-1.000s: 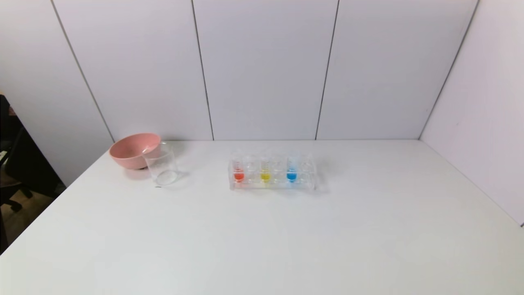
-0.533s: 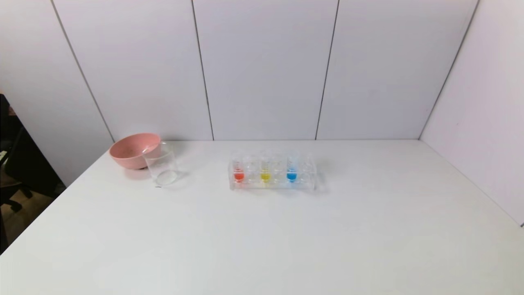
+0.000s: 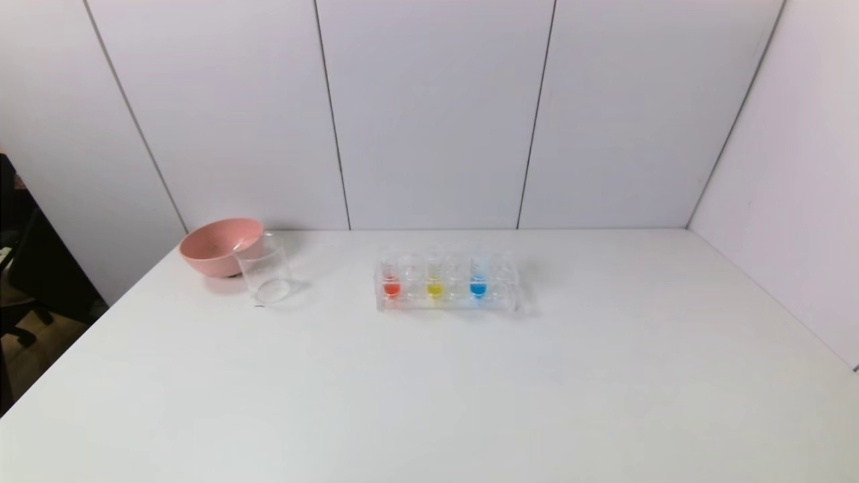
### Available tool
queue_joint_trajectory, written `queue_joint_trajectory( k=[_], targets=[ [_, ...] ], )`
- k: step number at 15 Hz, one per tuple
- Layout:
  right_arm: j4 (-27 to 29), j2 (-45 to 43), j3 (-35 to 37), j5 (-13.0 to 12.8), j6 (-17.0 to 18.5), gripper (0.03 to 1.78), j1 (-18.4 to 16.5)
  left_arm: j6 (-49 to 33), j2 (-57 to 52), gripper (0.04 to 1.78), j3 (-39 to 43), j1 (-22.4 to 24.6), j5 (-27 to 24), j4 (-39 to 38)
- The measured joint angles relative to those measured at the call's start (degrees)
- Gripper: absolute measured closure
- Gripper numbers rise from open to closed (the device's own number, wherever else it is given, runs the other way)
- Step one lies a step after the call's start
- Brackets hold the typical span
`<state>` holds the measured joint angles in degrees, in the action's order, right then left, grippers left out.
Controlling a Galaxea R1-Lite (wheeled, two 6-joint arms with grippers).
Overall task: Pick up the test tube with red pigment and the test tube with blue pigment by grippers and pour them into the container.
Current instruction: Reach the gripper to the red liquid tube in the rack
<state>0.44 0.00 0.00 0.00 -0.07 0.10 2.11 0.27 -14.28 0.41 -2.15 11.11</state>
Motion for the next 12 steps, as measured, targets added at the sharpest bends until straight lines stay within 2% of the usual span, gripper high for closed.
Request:
queue_joint_trajectory(
  k=[7, 9, 12],
  targets=[
    [0.02, 0.0, 0.0, 0.0, 0.0, 0.04, 0.0, 0.01, 13.12, 0.04, -16.15, 0.0, -4.52, 1.4],
    [0.02, 0.0, 0.0, 0.0, 0.0, 0.04, -0.02, -0.07, 18.55, 0.04, -19.02, 0.0, -6.36, -0.94],
    [0.02, 0.0, 0.0, 0.0, 0.0, 0.04, -0.02, -0.21, 27.67, 0.04, -21.08, 0.0, -10.25, -8.77]
  ],
)
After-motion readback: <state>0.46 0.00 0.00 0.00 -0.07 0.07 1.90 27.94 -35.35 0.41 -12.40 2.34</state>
